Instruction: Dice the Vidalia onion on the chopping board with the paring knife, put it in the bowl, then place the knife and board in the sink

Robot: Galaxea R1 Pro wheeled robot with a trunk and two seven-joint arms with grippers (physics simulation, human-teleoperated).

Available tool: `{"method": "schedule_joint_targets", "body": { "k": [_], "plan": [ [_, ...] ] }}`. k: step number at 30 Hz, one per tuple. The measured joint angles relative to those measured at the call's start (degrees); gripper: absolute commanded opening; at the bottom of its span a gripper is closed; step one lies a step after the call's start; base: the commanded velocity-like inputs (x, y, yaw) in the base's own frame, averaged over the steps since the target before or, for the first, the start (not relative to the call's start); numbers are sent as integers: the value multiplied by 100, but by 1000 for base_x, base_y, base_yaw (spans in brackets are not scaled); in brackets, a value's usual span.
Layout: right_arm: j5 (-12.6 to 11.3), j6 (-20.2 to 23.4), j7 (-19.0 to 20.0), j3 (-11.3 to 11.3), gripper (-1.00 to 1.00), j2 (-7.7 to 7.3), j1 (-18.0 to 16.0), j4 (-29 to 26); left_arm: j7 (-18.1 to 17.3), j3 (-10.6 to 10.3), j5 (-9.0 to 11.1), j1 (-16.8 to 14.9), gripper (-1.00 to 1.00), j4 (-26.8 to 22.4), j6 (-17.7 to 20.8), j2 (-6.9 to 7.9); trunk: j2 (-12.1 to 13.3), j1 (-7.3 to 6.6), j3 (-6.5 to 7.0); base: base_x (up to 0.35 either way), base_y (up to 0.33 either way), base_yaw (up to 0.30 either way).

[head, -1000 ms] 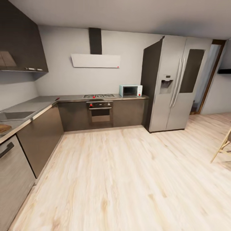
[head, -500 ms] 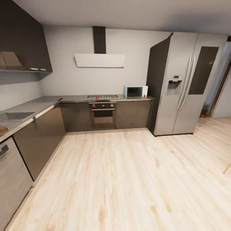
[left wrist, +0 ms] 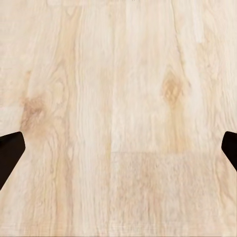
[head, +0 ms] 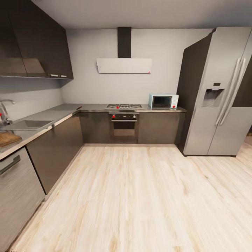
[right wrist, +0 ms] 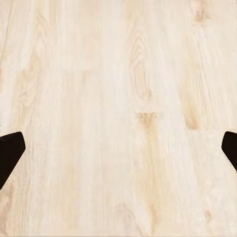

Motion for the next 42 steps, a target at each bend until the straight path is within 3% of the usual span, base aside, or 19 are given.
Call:
{"method": "schedule_joint_targets", "body": {
  "k": [42],
  "plan": [
    [2, 0, -5, 0, 100, 0, 0, 7, 0, -6, 0, 0, 100, 7, -6, 0, 0, 0, 0, 242, -181, 281]
  ]
}}
